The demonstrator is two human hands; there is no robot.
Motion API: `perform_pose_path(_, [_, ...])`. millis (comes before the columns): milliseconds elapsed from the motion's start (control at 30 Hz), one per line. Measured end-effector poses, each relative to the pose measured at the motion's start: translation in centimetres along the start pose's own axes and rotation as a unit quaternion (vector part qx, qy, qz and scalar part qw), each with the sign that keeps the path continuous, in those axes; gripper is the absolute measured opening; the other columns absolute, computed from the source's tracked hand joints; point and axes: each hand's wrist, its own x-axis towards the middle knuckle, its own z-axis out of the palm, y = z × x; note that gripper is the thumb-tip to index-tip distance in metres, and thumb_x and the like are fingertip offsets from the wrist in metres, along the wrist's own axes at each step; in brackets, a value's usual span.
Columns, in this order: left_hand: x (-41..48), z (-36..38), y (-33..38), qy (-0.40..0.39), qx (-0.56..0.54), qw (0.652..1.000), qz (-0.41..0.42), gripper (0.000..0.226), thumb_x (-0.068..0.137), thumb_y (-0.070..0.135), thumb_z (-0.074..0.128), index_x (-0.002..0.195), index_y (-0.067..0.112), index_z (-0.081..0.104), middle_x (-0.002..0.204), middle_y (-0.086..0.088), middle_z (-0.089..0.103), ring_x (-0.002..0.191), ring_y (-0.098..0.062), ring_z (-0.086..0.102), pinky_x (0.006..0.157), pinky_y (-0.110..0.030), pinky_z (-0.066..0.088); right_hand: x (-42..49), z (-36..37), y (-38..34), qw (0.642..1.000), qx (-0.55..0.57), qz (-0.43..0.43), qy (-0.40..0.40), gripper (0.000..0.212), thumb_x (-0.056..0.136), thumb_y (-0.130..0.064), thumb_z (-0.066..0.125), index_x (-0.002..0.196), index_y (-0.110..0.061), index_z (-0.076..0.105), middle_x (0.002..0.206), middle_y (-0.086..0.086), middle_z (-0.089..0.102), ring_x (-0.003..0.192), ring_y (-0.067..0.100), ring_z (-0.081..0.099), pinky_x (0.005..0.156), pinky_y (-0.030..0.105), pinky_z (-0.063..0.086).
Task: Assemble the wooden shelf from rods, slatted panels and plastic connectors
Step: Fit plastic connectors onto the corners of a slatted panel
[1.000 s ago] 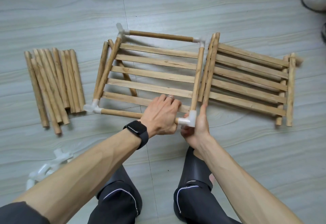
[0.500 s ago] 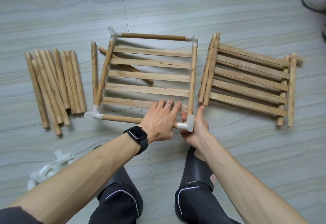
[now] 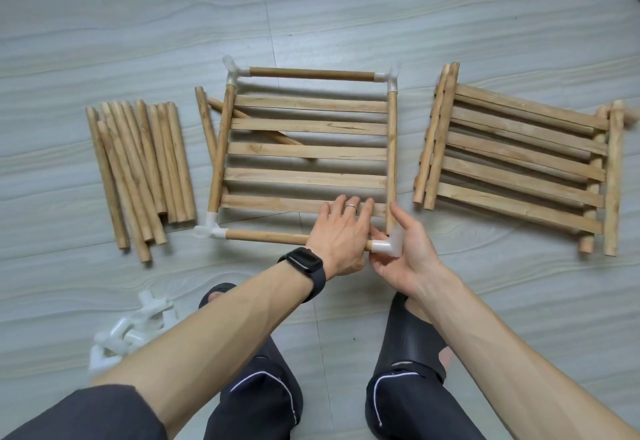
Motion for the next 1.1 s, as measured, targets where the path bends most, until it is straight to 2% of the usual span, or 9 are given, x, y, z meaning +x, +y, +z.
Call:
perform_pose_path(100, [0.4, 0.0, -1.0, -0.036, -0.034, 0.998, 0.026, 0.099, 0.082, 0.042, 0.062, 0.160, 0.014, 0.009, 0.165, -0.017, 0.016, 0.153, -0.034, 0.010, 0.123, -0.049, 0.015, 0.5, -0.9, 0.7, 0.998, -0.031, -0.047, 0.037, 0.029, 0.092, -0.018, 0.066, 0.118, -0.007, 0.064, 0.107, 0.011, 0.074, 0.105, 0.023, 0.070, 0.092, 0.038, 0.053])
perform_pose_path(200, [1.0, -1.3, -2.3, -0.068, -0.175, 0.982, -0.002, 0.098, 0.071, 0.057, 0.052, 0.159, 0.023, 0.025, 0.165, -0.006, 0.023, 0.151, -0.026, 0.018, 0.121, -0.042, 0.017, 0.9, -1.5, 0.7, 0.992, -0.045, -0.075, 0.094, 0.024, 0.085, -0.005, 0.060, 0.108, -0.003, 0.062, 0.088, 0.008, 0.067, 0.070, 0.014, 0.061, 0.064, 0.030, 0.051])
perform_pose_path(267, [1.7, -2.1, -2.6, -0.048, -0.210, 0.976, -0.032, 0.086, 0.072, 0.055, 0.039, 0.152, 0.025, 0.039, 0.156, -0.005, 0.042, 0.143, -0.026, 0.035, 0.114, -0.041, 0.025, 1.0, -1.7, 0.6, 0.988, -0.063, -0.095, 0.105, 0.018, 0.081, -0.005, 0.059, 0.098, -0.004, 0.065, 0.079, 0.005, 0.064, 0.059, 0.010, 0.058, 0.057, 0.027, 0.047])
perform_pose_path(400, [3.1, -2.1, -3.1, 0.045, -0.162, 0.984, -0.051, 0.046, 0.099, 0.060, 0.034, 0.108, 0.021, 0.059, 0.107, -0.010, 0.066, 0.104, -0.034, 0.059, 0.079, -0.040, 0.042, 0.2, -1.0, 1.1, 0.974, -0.113, -0.165, 0.110, 0.016, 0.085, -0.005, 0.057, 0.095, -0.004, 0.070, 0.081, 0.005, 0.073, 0.062, 0.009, 0.064, 0.055, 0.024, 0.046])
perform_pose_path(500, [3.8, -1.6, -3.0, 0.082, -0.202, 0.976, -0.028, 0.046, 0.102, 0.063, 0.035, 0.076, 0.025, 0.043, 0.071, 0.004, 0.054, 0.076, -0.030, 0.055, 0.053, -0.036, 0.028, -0.4, -0.4, 0.9, 0.957, -0.142, -0.227, 0.111, 0.015, 0.094, -0.017, 0.057, 0.101, -0.012, 0.069, 0.092, 0.008, 0.078, 0.071, 0.014, 0.070, 0.056, 0.026, 0.046])
perform_pose_path(667, [4.1, -1.7, -2.5, 0.129, -0.192, 0.972, -0.028, 0.046, 0.099, 0.067, 0.038, 0.080, 0.025, 0.045, 0.068, 0.007, 0.048, 0.071, -0.025, 0.046, 0.057, -0.037, 0.029, -1.0, -0.2, 0.0, 0.968, -0.128, -0.178, 0.123, 0.035, 0.086, -0.061, 0.069, 0.097, -0.029, 0.062, 0.092, 0.008, 0.074, 0.087, 0.020, 0.076, 0.063, 0.034, 0.059])
perform_pose_path(767, [3.9, -1.6, -3.0, 0.122, -0.183, 0.975, -0.028, 0.048, 0.098, 0.068, 0.038, 0.081, 0.024, 0.046, 0.067, 0.007, 0.046, 0.072, -0.026, 0.047, 0.059, -0.037, 0.030, -1.2, -0.8, 0.7, 0.970, -0.135, -0.157, 0.127, 0.032, 0.091, -0.041, 0.070, 0.101, -0.012, 0.064, 0.082, 0.007, 0.077, 0.087, 0.020, 0.074, 0.066, 0.034, 0.060])
perform_pose_path(867, [3.6, -1.3, -3.1, 0.119, -0.172, 0.978, -0.019, 0.053, 0.097, 0.070, 0.035, 0.080, 0.022, 0.050, 0.064, 0.007, 0.048, 0.072, -0.028, 0.053, 0.057, -0.036, 0.032, -1.2, -1.6, 1.6, 0.959, -0.159, -0.202, 0.118, 0.019, 0.097, -0.026, 0.056, 0.105, -0.011, 0.065, 0.094, 0.006, 0.079, 0.080, 0.012, 0.072, 0.067, 0.029, 0.055])
perform_pose_path(1100, [3.5, -0.9, -2.8, 0.144, -0.173, 0.974, -0.017, 0.058, 0.095, 0.075, 0.033, 0.077, 0.023, 0.052, 0.060, 0.007, 0.050, 0.064, -0.023, 0.052, 0.049, -0.030, 0.025, -1.1, -2.6, 2.4, 0.935, -0.159, -0.305, 0.087, 0.034, 0.089, -0.038, 0.041, 0.105, -0.018, 0.064, 0.102, 0.002, 0.079, 0.073, 0.016, 0.069, 0.061, 0.028, 0.044])
